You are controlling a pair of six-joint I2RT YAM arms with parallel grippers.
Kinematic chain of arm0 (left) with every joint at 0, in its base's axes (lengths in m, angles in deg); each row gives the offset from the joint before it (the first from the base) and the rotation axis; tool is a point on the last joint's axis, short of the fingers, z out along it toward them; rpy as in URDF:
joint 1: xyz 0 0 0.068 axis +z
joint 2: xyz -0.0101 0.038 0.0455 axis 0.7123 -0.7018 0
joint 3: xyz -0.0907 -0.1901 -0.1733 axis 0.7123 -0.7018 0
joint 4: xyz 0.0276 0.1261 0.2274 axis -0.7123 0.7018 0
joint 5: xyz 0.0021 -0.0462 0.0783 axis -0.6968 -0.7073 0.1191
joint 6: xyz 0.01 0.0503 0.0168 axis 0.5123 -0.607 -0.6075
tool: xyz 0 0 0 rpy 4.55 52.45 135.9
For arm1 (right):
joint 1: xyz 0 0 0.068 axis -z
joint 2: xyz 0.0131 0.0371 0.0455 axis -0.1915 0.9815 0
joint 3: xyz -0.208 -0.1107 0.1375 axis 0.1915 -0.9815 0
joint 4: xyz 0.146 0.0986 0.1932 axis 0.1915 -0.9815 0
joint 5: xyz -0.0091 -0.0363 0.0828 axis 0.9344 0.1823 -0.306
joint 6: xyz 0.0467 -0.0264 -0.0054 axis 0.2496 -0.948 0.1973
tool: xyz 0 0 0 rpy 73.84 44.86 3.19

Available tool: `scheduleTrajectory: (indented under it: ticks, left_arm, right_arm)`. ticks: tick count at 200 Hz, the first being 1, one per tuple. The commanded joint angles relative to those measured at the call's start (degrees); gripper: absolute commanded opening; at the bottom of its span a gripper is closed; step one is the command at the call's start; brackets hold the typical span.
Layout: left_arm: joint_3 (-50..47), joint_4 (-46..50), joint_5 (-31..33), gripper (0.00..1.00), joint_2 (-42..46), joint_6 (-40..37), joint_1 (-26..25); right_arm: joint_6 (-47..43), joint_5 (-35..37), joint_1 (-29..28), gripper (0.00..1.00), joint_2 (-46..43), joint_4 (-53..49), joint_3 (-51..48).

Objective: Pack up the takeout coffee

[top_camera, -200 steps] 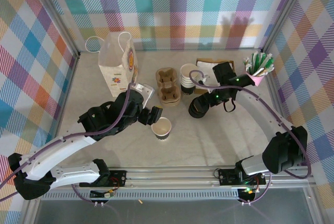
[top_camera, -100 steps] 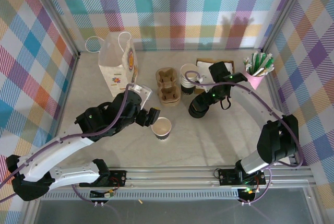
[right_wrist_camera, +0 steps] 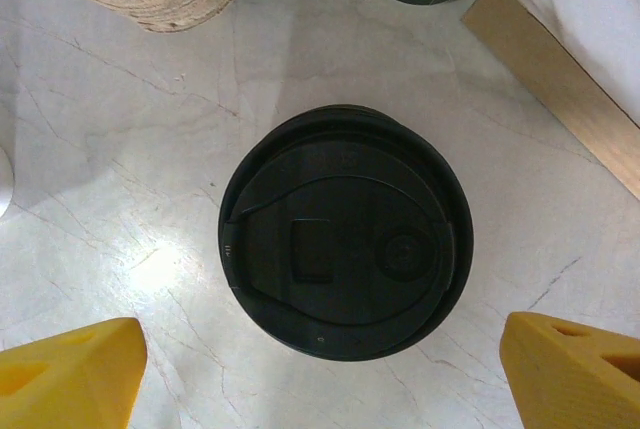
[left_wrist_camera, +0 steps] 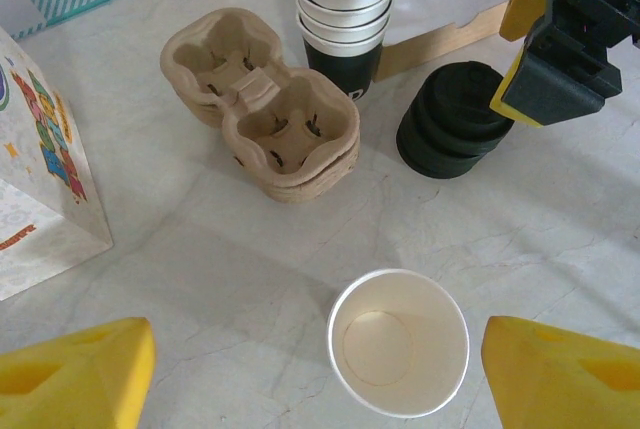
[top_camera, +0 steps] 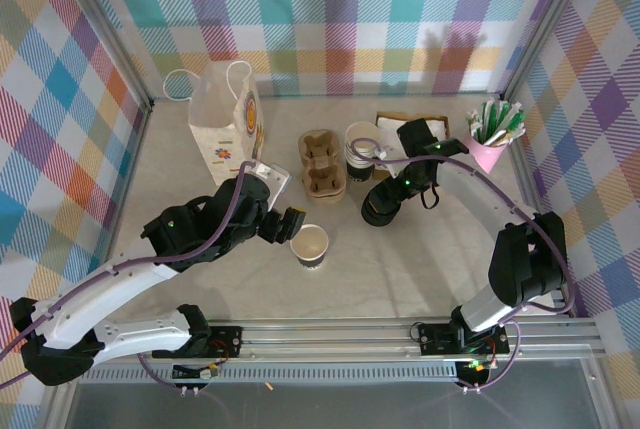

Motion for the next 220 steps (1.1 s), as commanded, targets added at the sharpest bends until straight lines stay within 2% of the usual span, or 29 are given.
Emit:
scheduleTrajectory:
  ticks: [1,20,87,220]
  left_arm:
    - [0.0,-0.8,0.2,0.85,1.0,-0.7,-0.5]
    - [-0.1,-0.8,0.3,0.86,1.0,-0.6,-0.5]
    - [-0.8,-1.1,0.8,1.0,1.4,-0.4,-0.5]
    - [-1.7,-0.6,2.0,1.0,2.6,0.8,-0.5]
  right_arm:
    - [-1.4,1.1,0.1,0.91,1.1,0.6,-0.1]
    - [-1.4,1.2,0.1,0.91,1.3,1.2,-0.2]
    - [-1.1,0.6,0.1,0.91,2.8,2.0,-0.2]
    - [0.0,0.1,0.1,0.88,5.7,2.8,-0.4]
